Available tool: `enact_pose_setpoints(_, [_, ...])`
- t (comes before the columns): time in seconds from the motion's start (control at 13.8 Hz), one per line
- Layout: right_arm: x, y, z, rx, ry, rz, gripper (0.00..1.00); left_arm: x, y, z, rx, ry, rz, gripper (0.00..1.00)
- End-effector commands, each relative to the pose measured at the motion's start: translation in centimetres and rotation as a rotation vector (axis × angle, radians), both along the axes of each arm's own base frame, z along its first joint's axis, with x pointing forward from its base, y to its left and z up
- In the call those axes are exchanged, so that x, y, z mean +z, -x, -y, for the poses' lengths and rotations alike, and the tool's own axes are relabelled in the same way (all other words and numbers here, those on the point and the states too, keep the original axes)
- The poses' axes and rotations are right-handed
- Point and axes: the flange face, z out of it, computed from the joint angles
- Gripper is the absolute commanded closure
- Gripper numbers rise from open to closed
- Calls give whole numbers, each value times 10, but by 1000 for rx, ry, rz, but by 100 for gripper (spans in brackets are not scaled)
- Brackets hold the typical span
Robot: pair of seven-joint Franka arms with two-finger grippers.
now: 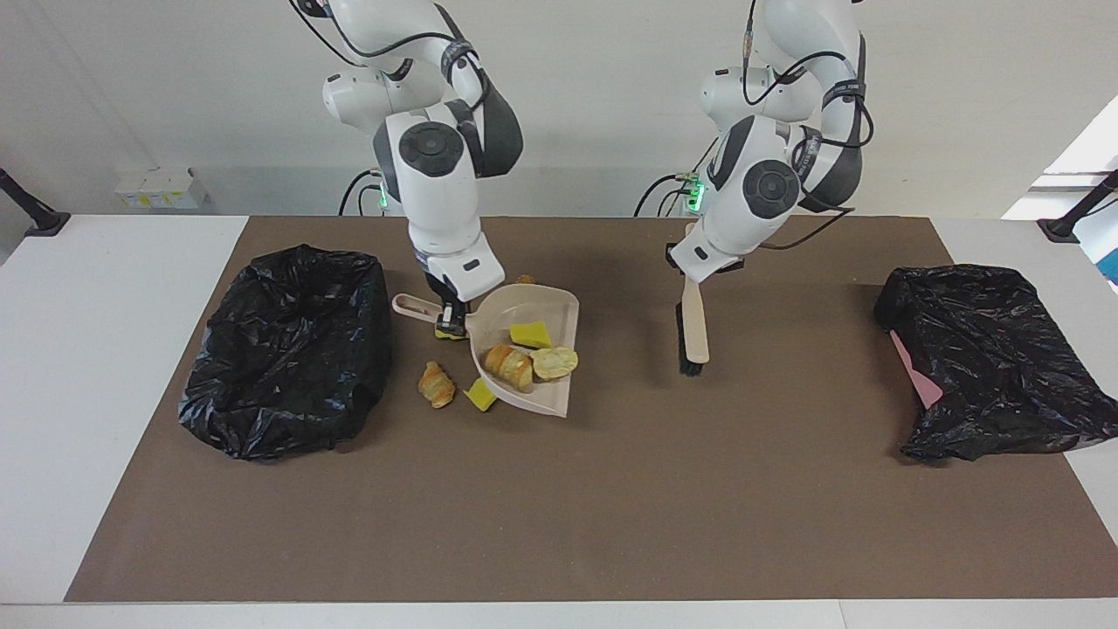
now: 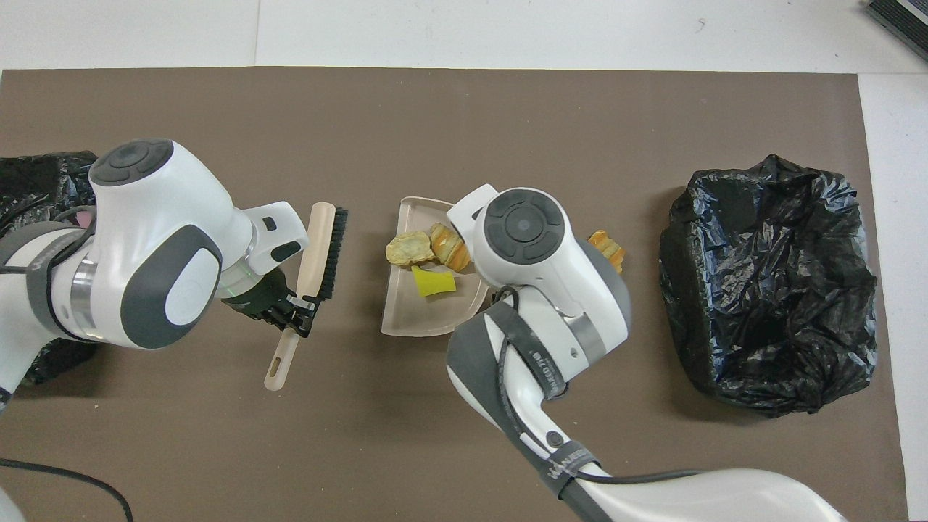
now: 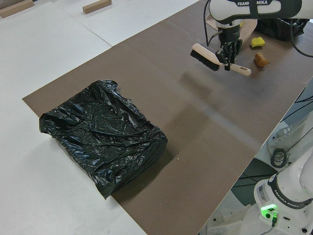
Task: Sweep and dump trash in bin
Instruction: 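Carry the loaded dustpan to the black bag with the right gripper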
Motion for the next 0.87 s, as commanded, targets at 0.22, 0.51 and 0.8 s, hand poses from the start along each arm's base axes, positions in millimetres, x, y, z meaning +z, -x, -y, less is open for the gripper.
enact_pose_setpoints(0.22, [48,13,116,-108,41,-24,100,-12,123,55,92,-146,101,100])
enact_pose_setpoints(0.51, [55,24,192,-261,137,-74,100,-38,159,75,152,-161,55,100])
enact_pose_setpoints(0.8, [55,45,259,-468,172,-164,100,-55,165,74,139,-92,4,92])
